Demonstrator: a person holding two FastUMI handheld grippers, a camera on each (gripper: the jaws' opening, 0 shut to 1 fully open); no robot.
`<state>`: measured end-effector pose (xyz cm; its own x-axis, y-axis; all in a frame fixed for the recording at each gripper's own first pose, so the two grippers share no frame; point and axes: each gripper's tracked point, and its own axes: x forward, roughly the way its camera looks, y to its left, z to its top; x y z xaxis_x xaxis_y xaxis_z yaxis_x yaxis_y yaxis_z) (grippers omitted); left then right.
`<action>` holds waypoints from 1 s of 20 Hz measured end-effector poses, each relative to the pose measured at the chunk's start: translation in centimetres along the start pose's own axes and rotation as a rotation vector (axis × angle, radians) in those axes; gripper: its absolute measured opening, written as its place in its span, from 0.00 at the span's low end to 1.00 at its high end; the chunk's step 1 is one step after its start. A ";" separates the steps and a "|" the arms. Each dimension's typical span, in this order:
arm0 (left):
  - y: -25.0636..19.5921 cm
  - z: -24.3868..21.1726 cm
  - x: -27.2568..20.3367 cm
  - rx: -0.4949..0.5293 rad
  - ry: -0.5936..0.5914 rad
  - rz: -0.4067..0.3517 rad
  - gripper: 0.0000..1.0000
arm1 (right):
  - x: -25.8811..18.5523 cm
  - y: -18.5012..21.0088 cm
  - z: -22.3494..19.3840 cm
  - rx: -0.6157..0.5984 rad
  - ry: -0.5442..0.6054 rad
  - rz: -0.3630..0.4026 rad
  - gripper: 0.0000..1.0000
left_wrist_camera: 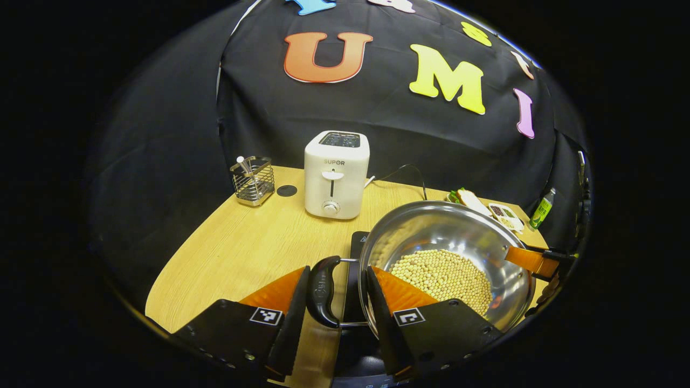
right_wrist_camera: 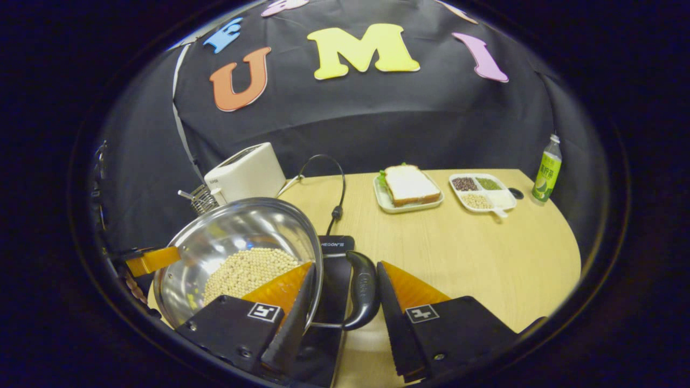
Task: First push the handle of the pot to place it horizontally, then grasp the pot with both hands and set it on the induction cooktop.
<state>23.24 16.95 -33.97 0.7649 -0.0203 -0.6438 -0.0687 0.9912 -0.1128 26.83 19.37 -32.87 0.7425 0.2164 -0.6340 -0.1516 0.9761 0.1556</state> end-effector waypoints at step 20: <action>-3.3 4.2 -20.2 0.022 -0.440 0.096 0.95 | -27.7 -6.6 0.5 -0.027 -0.413 -0.020 0.97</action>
<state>10.68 14.58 -17.43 0.9555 0.1251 -0.2672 -0.1431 0.9885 -0.0490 7.62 6.97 -15.97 0.9440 0.1768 -0.2787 -0.1475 0.9814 0.1231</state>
